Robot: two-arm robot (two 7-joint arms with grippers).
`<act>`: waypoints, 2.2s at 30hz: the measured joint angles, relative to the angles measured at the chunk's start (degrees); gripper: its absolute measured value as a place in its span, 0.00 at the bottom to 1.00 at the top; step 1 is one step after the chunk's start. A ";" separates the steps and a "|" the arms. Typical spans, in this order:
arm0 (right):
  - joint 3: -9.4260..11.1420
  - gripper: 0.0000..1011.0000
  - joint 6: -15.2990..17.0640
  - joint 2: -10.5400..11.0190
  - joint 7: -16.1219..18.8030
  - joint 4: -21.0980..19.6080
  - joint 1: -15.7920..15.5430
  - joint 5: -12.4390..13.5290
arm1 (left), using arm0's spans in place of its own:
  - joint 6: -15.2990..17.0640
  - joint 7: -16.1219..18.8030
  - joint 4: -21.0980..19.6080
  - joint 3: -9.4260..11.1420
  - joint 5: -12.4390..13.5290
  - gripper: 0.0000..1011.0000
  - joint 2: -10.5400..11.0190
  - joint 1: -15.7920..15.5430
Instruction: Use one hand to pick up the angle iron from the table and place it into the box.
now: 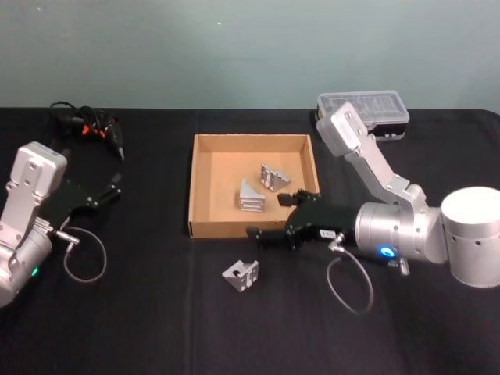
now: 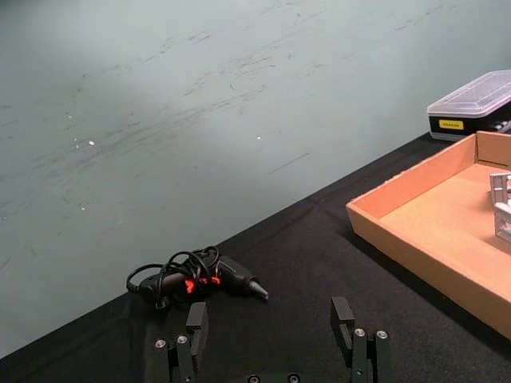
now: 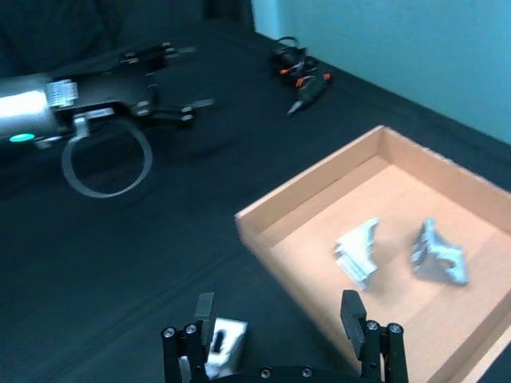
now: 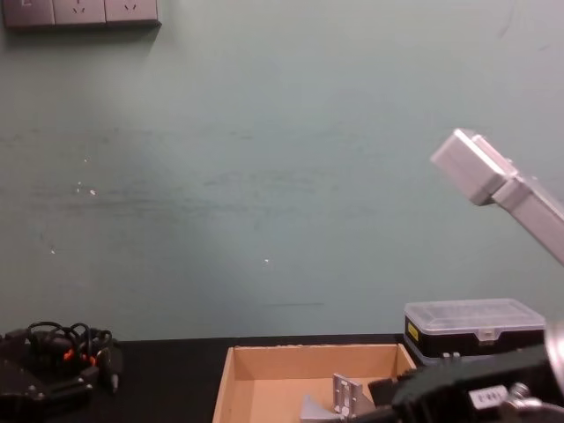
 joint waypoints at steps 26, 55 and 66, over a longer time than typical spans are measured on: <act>-4.68 0.99 3.75 2.57 -2.84 -9.10 -5.32 -4.86 | 0.00 0.00 0.00 0.00 -0.01 1.00 0.00 0.00; -4.29 0.99 6.88 -2.95 -1.64 -3.17 -3.52 -8.18 | 0.00 0.00 0.00 0.00 -0.01 1.00 0.00 0.00; -4.41 0.99 7.00 -3.37 -1.61 -2.54 -3.35 -8.79 | 0.00 0.00 0.00 0.00 -0.01 1.00 0.00 0.00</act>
